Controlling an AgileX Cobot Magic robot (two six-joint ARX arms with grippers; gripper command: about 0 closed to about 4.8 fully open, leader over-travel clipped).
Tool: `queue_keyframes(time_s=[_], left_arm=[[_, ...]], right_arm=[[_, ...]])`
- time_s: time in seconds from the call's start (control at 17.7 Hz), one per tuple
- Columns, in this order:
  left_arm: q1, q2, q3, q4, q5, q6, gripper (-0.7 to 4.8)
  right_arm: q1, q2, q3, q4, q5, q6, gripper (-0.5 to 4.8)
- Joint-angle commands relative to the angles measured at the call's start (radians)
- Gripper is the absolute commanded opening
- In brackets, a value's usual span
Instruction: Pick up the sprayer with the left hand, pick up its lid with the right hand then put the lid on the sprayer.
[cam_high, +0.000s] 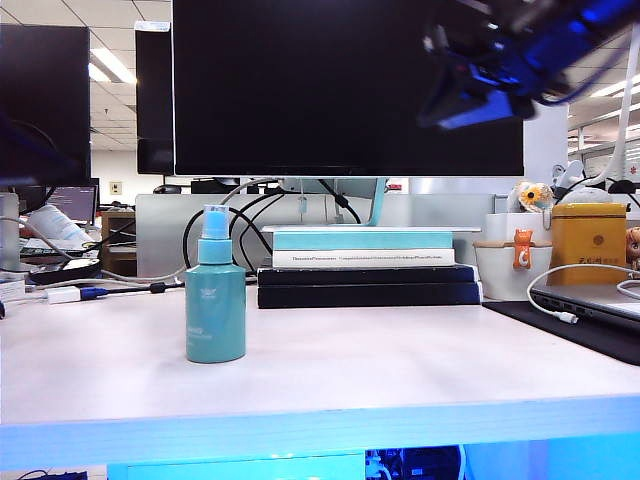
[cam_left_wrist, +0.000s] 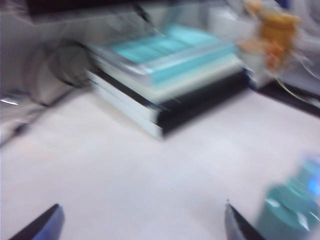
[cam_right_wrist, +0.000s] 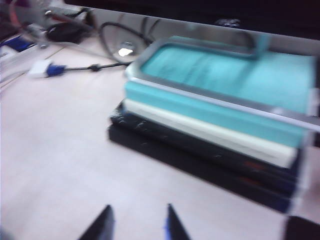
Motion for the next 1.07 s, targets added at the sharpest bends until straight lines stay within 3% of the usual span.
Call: queue_keyframes(time_s=[0.06, 0.17, 0.23, 0.62, 0.73, 0.85, 1.07], left_arm=[[0.06, -0.043, -0.029, 0.112, -0.001, -0.134, 4.25], [0.087, -0.077, -0.048, 0.11, -0.002, -0.153, 4.18], [0.087, -0.098, -0.065, 0.111, -0.011, -0.151, 3.87], [0.086, -0.381, -0.219, 0.104, -0.203, -0.208, 3.31], [0.086, -0.469, -0.241, 0.04, -0.281, -0.214, 3.31], [0.086, -0.584, -0.246, -0.087, -0.329, -0.15, 3.31], [0.086, -0.784, -0.247, -0.31, -0.45, -0.126, 3.31]], right_arm=[[-0.019, -0.14, -0.092, 0.129, 0.078, 0.014, 1.34], [-0.062, -0.269, -0.155, 0.129, 0.095, 0.033, 1.33], [-0.077, -0.328, -0.187, 0.138, 0.116, 0.033, 1.33], [-0.111, -0.557, -0.392, 0.214, 0.242, 0.038, 1.11], [-0.111, -0.576, -0.449, 0.28, 0.255, 0.07, 0.91], [-0.111, -0.612, -0.51, 0.33, 0.296, 0.079, 0.82], [-0.111, -0.648, -0.556, 0.292, 0.316, 0.109, 0.8]])
